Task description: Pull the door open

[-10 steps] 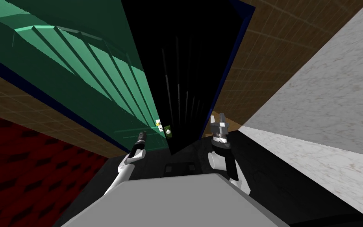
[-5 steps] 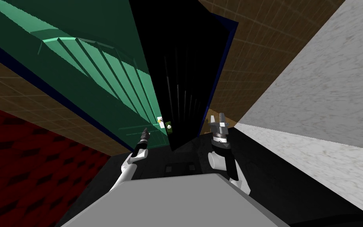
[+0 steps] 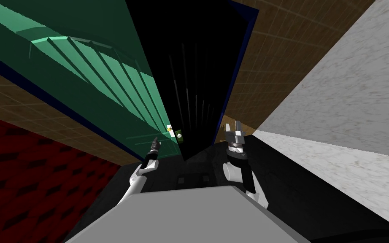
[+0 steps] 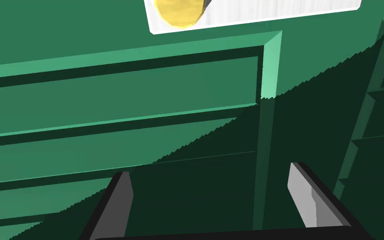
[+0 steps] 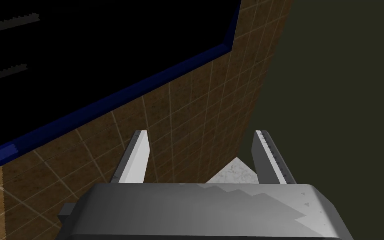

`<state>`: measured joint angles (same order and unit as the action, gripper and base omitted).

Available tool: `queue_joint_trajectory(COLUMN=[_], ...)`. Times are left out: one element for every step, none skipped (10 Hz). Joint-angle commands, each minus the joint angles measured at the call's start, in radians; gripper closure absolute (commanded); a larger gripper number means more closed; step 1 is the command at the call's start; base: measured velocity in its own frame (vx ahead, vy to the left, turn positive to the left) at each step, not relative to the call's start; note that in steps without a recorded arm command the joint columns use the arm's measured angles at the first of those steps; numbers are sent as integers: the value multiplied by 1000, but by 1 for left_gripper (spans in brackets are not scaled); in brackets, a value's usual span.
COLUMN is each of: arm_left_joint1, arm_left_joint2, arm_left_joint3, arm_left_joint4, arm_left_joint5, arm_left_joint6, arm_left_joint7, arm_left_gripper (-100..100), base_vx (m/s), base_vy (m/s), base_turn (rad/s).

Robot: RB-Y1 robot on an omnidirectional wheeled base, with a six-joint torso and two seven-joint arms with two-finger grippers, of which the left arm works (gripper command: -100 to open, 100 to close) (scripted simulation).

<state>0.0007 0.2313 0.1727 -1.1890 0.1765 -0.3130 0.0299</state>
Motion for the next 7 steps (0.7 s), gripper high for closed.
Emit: queue_joint_trajectory(arm_left_joint1=[6,16,17,27,27,24,18], arm_left_joint2=[27,41,44,60,65,63,59], arm_left_joint3=[31,49,53,75,84,83,79], arm_left_joint4=[24,31,32,42,48,49,49], arm_left_joint5=[5,8,8,11,13,13,13], arm_left_joint6=[-4,-5,-6,-8,-11,-12,-13], arm_left_joint7=[1,1,0,-1,-2,-2,-3], arm_left_gripper=[-100,-100,-100,-100,-100,-100,-100], base_vx=[-92,-67,-29,29,122,169,182], base_vy=[134,87,34,4,-36,-31,-6], base_turn=[135,87,40,76,27,-42,-61])
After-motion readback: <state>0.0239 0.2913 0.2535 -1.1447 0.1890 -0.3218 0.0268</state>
